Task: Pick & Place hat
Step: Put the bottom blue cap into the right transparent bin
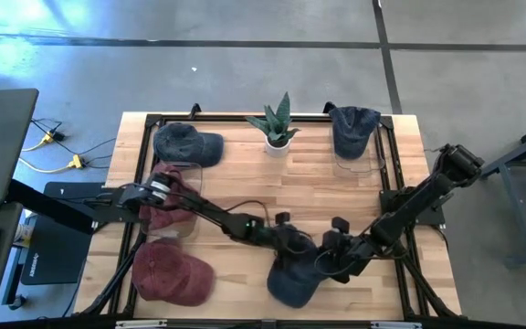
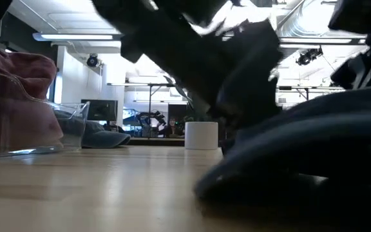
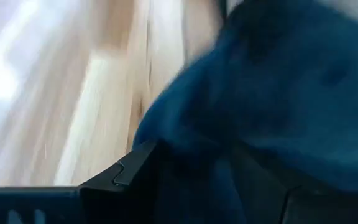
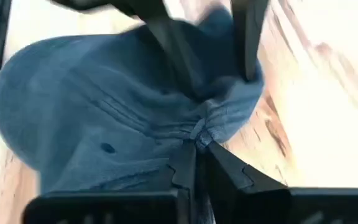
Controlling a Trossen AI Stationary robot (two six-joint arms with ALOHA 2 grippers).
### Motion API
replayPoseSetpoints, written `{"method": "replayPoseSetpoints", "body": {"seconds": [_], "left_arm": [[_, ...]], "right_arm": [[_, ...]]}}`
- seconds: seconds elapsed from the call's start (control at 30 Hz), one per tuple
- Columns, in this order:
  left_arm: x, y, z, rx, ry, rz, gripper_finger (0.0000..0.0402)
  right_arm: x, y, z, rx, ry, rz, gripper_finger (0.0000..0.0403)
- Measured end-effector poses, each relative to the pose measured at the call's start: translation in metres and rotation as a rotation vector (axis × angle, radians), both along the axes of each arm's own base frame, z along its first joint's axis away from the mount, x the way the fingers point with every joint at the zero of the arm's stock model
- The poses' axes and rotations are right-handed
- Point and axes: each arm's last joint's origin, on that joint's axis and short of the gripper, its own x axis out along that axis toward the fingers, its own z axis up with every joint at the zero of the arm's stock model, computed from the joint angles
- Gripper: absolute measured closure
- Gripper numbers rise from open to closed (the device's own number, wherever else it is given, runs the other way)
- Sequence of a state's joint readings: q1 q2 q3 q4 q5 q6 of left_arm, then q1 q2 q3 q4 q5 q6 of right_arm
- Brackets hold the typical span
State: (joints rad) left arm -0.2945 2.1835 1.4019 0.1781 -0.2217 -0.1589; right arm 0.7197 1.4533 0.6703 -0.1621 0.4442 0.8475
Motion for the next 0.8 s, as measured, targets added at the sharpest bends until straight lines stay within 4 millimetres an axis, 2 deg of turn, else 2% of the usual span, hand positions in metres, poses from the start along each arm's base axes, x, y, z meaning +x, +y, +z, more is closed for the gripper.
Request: {"method": "replayPoseSetpoints", "body": {"seconds": [0.07, 0.17, 0.33, 0.4, 0.43, 0.57, 0.8], "left_arm": [[0.002, -0.001, 0.003, 0.024, 0.085, -0.005, 0.0218], [0.008, -0.004, 0.020, 0.002, 0.106, -0.039, 0.0241], [0.008, -0.008, 0.027, 0.014, 0.174, -0.093, 0.0341], [0.003, -0.011, 0.040, 0.029, 0.202, -0.125, 0.0383], [0.000, -0.013, 0.049, 0.035, 0.212, -0.133, 0.0391], [-0.013, -0.025, 0.073, 0.099, 0.223, -0.206, 0.0379], [-0.046, -0.055, 0.123, 0.188, 0.159, -0.471, 0.0397]], "right_arm": [[0.002, 0.002, 0.006, -0.021, 0.003, 0.029, 0.0391], [0.006, 0.007, 0.015, -0.027, 0.007, 0.083, 0.0393], [0.012, 0.013, 0.031, -0.042, 0.020, 0.148, 0.0384], [0.014, 0.015, 0.039, -0.045, 0.032, 0.172, 0.0390], [0.014, 0.017, 0.043, -0.050, 0.039, 0.191, 0.0394], [0.020, 0.024, 0.065, -0.060, 0.027, 0.306, 0.0394], [0.030, 0.040, 0.106, 0.039, -0.051, 0.588, 0.0387]]}}
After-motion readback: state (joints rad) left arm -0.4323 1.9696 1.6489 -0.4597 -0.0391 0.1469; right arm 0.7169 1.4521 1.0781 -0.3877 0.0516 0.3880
